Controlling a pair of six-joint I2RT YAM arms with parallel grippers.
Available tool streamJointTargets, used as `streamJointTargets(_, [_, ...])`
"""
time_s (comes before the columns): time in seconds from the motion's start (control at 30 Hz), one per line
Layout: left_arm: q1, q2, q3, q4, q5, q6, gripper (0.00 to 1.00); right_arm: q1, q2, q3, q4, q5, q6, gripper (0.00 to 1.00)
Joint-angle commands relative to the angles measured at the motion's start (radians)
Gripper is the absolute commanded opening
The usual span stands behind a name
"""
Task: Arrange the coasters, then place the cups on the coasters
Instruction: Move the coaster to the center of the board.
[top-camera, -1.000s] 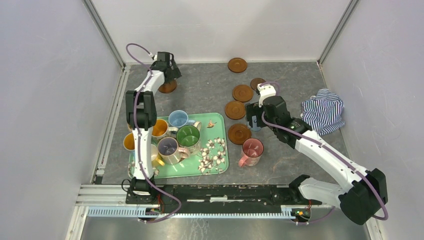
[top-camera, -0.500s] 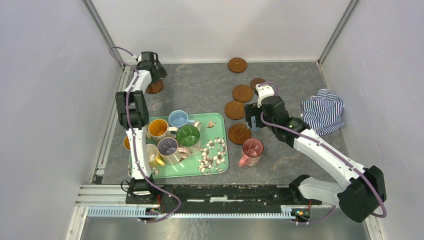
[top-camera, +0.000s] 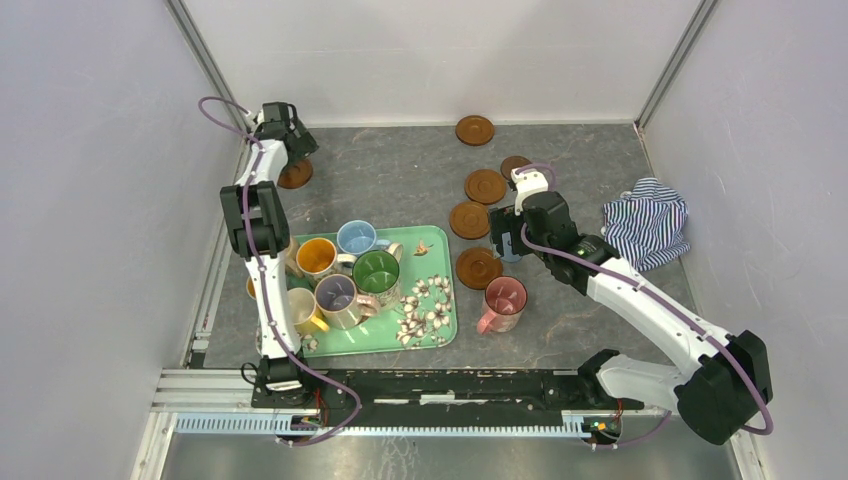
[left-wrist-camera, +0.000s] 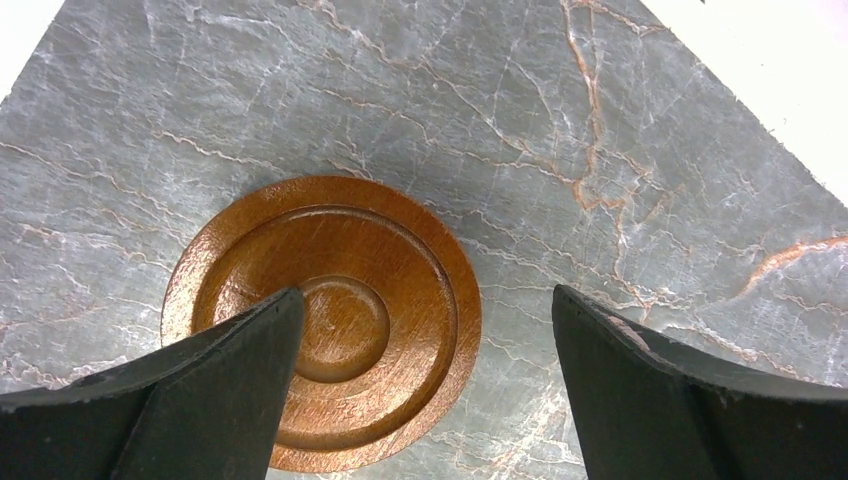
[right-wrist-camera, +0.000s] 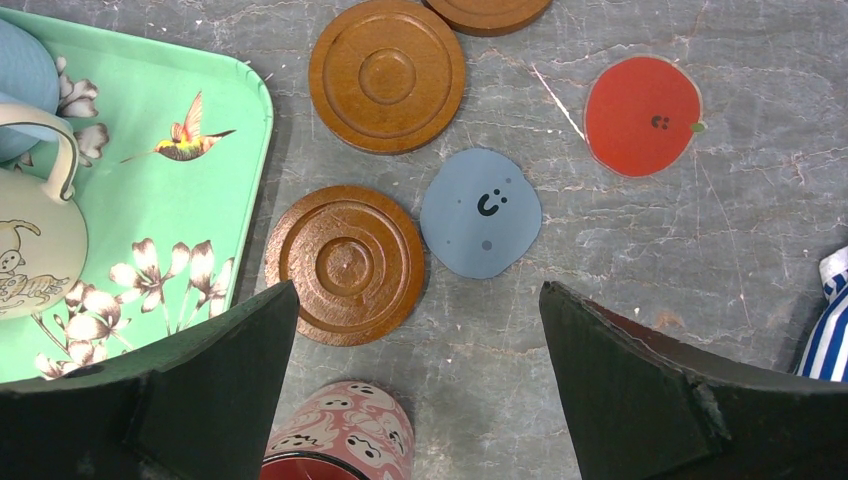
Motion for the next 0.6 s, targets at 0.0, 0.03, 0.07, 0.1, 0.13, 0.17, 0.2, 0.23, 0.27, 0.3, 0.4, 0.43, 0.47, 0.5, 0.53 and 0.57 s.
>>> streamJointTargets(0.0, [0.004, 0.006, 0.057, 0.008, 0.032, 0.019, 1.0, -0.002, 0.002, 0.041, 0.015, -0.003, -0.009, 0.98])
streamJointTargets(0.03, [0.003, 0.0, 0.058, 0.014, 0.036, 0.02, 1.0, -0.002, 0.002, 0.041, 0.014, -0.005, -0.009, 0.98])
streamJointTargets(0.07, [0.002, -0.007, 0.058, 0.021, 0.039, 0.022, 1.0, -0.002, 0.002, 0.043, 0.014, -0.005, -0.009, 0.98])
streamJointTargets(0.1, [0.002, -0.015, 0.058, 0.025, 0.04, 0.022, 1.0, -0.003, 0.002, 0.043, 0.013, -0.006, -0.01, 0.98])
streamJointTargets(0.13, [0.001, -0.023, 0.058, 0.027, 0.041, 0.021, 1.0, -0.002, 0.001, 0.044, 0.014, -0.009, -0.011, 0.98])
streamJointTargets(0.17, [-0.003, -0.032, 0.058, 0.03, 0.041, 0.023, 1.0, -0.002, -0.001, 0.044, 0.014, -0.009, -0.011, 0.98])
streamJointTargets(0.2, [-0.005, -0.039, 0.058, 0.032, 0.039, 0.024, 1.0, -0.002, 0.0, 0.045, 0.014, -0.011, -0.011, 0.98])
streamJointTargets(0.23, [-0.009, -0.048, 0.057, 0.035, 0.036, 0.025, 1.0, -0.003, -0.002, 0.047, 0.014, -0.014, -0.012, 0.98])
streamJointTargets(0.27, [-0.013, -0.058, 0.055, 0.037, 0.038, 0.027, 1.0, -0.002, -0.002, 0.047, 0.014, -0.015, -0.012, 0.98])
streamJointTargets(0.3, [-0.019, -0.064, 0.053, 0.04, 0.038, 0.029, 1.0, -0.002, -0.005, 0.047, 0.013, -0.015, -0.013, 0.98])
streamJointTargets(0.4, [-0.045, -0.096, 0.029, 0.057, 0.035, 0.038, 1.0, -0.003, -0.012, 0.049, 0.012, -0.009, -0.014, 0.98])
streamJointTargets(0.43, [-0.056, -0.111, 0.013, 0.067, 0.028, 0.042, 1.0, -0.002, -0.015, 0.051, 0.009, -0.008, -0.015, 0.98])
streamJointTargets(0.47, [-0.068, -0.128, -0.002, 0.077, 0.021, 0.047, 1.0, -0.002, -0.018, 0.055, 0.004, -0.007, -0.015, 0.98])
streamJointTargets(0.5, [-0.079, -0.144, -0.014, 0.081, 0.02, 0.051, 1.0, -0.002, -0.022, 0.056, 0.001, -0.004, -0.017, 0.98])
streamJointTargets(0.53, [-0.094, -0.157, -0.022, 0.083, 0.02, 0.055, 1.0, -0.003, -0.029, 0.056, -0.001, 0.0, -0.017, 0.98])
streamJointTargets(0.57, [-0.106, -0.171, -0.03, 0.083, 0.021, 0.056, 1.0, -0.003, -0.038, 0.054, -0.003, 0.007, -0.018, 0.98])
